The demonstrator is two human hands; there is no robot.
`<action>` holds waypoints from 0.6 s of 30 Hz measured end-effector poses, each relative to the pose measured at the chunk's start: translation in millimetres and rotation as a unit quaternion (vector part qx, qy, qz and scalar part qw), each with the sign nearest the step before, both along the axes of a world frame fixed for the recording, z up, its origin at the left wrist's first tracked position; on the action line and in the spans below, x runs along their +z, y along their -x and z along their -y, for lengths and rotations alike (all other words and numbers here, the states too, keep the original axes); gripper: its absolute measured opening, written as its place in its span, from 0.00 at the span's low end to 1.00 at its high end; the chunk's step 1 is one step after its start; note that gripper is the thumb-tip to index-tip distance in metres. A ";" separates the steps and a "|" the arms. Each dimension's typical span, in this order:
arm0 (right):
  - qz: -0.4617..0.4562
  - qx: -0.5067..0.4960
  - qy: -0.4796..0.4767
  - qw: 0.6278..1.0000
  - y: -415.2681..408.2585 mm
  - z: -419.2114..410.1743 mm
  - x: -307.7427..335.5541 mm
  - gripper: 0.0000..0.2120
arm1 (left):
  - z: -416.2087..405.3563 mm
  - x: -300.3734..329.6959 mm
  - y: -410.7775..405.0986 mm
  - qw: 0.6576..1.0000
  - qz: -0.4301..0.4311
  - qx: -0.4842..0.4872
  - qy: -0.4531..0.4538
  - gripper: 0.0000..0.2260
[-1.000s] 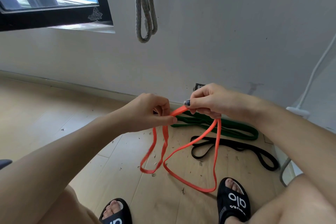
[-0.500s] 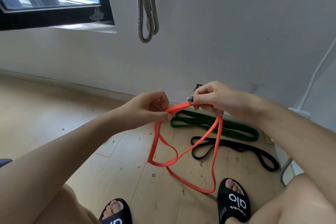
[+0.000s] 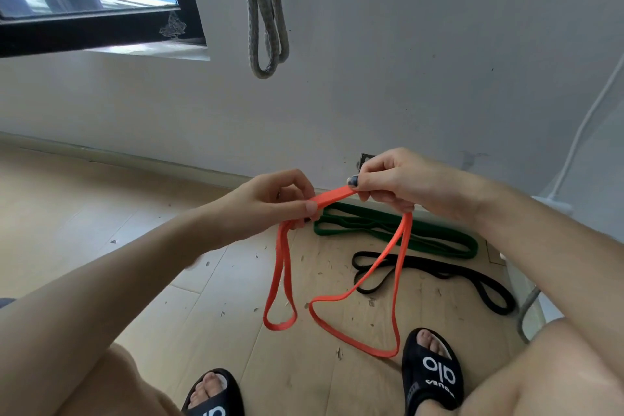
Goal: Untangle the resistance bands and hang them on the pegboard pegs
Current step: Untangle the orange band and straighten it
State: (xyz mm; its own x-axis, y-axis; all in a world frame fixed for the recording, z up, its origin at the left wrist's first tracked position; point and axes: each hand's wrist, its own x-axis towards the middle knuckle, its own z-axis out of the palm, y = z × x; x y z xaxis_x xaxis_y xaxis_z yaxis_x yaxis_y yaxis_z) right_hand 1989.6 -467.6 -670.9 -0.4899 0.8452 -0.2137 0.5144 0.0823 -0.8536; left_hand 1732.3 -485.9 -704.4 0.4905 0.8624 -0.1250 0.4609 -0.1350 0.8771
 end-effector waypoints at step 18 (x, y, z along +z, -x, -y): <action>0.032 0.076 0.025 0.996 18.7 5.2 -4.5 0.17 | -0.9 0.0 -13.1 0.998 0.062 0.023 0.018 0.05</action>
State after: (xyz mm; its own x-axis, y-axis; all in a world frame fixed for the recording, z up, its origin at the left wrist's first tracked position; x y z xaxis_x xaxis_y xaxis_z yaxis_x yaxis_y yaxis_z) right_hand 1970.8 -472.8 -675.4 -0.5955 0.7497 -0.2887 0.5523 0.1211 -0.8248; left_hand 1745.4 -485.0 -704.4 0.4636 0.8808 -0.0966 0.3537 -0.0840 0.9316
